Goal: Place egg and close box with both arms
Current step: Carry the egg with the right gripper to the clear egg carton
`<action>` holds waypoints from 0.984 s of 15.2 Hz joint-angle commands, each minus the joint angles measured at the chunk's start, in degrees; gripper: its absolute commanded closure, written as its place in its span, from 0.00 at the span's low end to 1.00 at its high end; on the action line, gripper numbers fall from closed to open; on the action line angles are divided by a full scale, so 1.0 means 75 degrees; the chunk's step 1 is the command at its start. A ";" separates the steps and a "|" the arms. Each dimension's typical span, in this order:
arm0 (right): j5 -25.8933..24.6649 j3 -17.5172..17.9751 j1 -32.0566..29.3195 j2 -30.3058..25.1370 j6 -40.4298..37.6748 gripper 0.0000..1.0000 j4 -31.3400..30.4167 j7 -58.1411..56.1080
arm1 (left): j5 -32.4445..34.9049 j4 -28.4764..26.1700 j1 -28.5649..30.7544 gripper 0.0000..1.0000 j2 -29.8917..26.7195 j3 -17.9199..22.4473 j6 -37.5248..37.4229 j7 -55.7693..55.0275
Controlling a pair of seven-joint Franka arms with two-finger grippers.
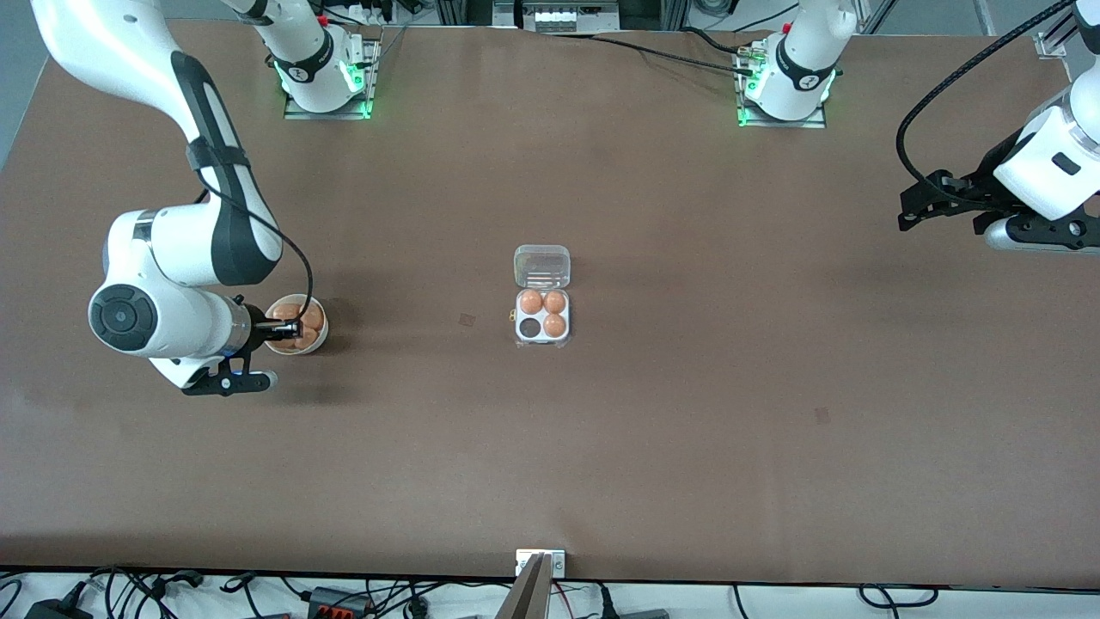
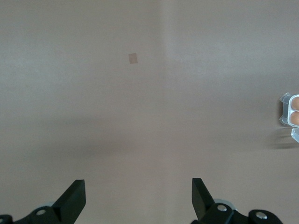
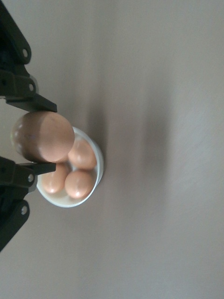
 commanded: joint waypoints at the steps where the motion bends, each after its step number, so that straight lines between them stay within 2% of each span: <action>1: -0.0012 0.0046 0.0790 0.0159 0.0208 0.99 0.0325 0.0121 | 0.0009 0.0234 -0.0031 0.00 0.0095 0.0002 -0.0055 -0.0085; 10: 0.0011 0.0069 0.2679 0.0932 0.2329 1.00 0.0337 0.1970 | 0.0009 0.0234 -0.0043 0.00 0.0095 -0.0009 -0.0078 -0.0097; 12: 0.0011 0.0267 0.2891 0.1131 0.2472 1.00 0.0336 0.2369 | 0.0009 0.0223 -0.0043 0.00 0.0095 -0.0009 -0.0078 -0.0097; 15: -0.0001 0.0327 0.3347 0.1354 0.2507 1.00 0.0337 0.3025 | 0.0009 0.0223 -0.0043 0.00 0.0095 -0.0009 -0.0078 -0.0097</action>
